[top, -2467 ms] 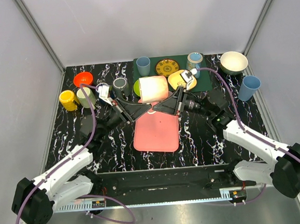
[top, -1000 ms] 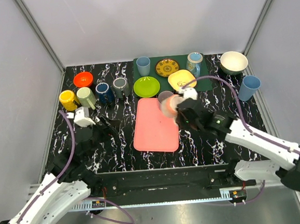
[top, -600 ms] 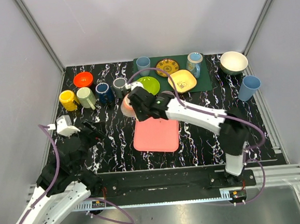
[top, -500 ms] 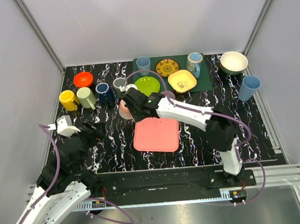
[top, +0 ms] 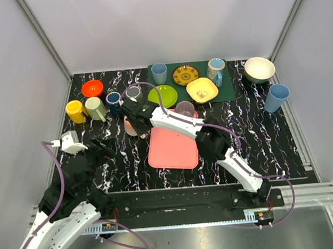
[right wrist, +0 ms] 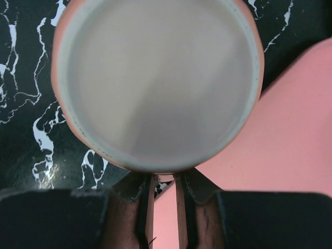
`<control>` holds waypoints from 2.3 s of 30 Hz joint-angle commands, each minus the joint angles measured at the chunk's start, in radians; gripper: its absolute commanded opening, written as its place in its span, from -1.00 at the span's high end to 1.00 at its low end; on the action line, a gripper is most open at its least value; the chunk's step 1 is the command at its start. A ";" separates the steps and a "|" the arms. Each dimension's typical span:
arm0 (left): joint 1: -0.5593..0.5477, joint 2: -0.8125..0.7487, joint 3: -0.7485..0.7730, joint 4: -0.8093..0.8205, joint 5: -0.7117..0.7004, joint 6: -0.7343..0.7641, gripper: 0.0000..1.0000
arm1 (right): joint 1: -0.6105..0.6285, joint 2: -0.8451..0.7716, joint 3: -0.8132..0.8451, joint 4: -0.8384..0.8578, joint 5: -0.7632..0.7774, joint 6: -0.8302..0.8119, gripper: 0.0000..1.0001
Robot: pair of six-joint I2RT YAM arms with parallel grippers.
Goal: Turn the mug right side up
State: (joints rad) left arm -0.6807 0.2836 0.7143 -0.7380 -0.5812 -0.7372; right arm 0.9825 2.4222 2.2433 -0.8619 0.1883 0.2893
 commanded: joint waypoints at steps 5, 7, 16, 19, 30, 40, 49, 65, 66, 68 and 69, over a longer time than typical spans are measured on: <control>0.001 -0.015 -0.024 0.005 0.012 0.024 -0.81 | 0.002 0.106 0.222 -0.100 0.014 -0.021 1.00; 0.001 -0.014 -0.027 0.003 0.012 0.022 -0.81 | 0.002 0.123 0.237 -0.106 0.016 -0.019 0.93; 0.001 -0.003 -0.018 0.005 0.009 0.019 -0.85 | 0.002 0.005 0.150 -0.029 0.049 0.020 -0.15; 0.001 0.014 -0.006 0.003 0.006 0.027 -0.85 | 0.002 -0.051 0.160 -0.049 0.063 0.028 -0.22; 0.001 0.052 -0.058 0.126 0.116 0.038 -0.82 | -0.163 -0.771 -0.637 0.176 0.303 0.046 -0.29; 0.000 0.412 -0.050 0.338 0.429 0.013 -0.50 | -0.459 -0.838 -0.883 0.411 0.149 0.122 0.22; 0.000 0.436 -0.102 0.400 0.495 -0.019 0.07 | -0.548 -0.598 -0.685 0.480 0.093 0.122 0.86; 0.000 0.448 -0.131 0.408 0.508 -0.018 0.23 | -0.562 -0.339 -0.526 0.452 -0.076 0.129 0.88; 0.000 0.453 -0.131 0.411 0.509 -0.014 0.22 | -0.562 -0.345 -0.546 0.455 -0.075 0.136 0.88; 0.000 0.457 -0.133 0.422 0.515 -0.013 0.21 | -0.562 -0.383 -0.618 0.484 -0.079 0.148 0.89; 0.000 0.465 -0.134 0.425 0.518 -0.011 0.21 | -0.562 -0.396 -0.642 0.494 -0.084 0.152 0.89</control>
State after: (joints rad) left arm -0.6807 0.7364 0.5861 -0.3851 -0.0868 -0.7532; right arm 0.4171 2.1025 1.6909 -0.4122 0.1356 0.4133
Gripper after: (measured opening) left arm 0.388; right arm 0.056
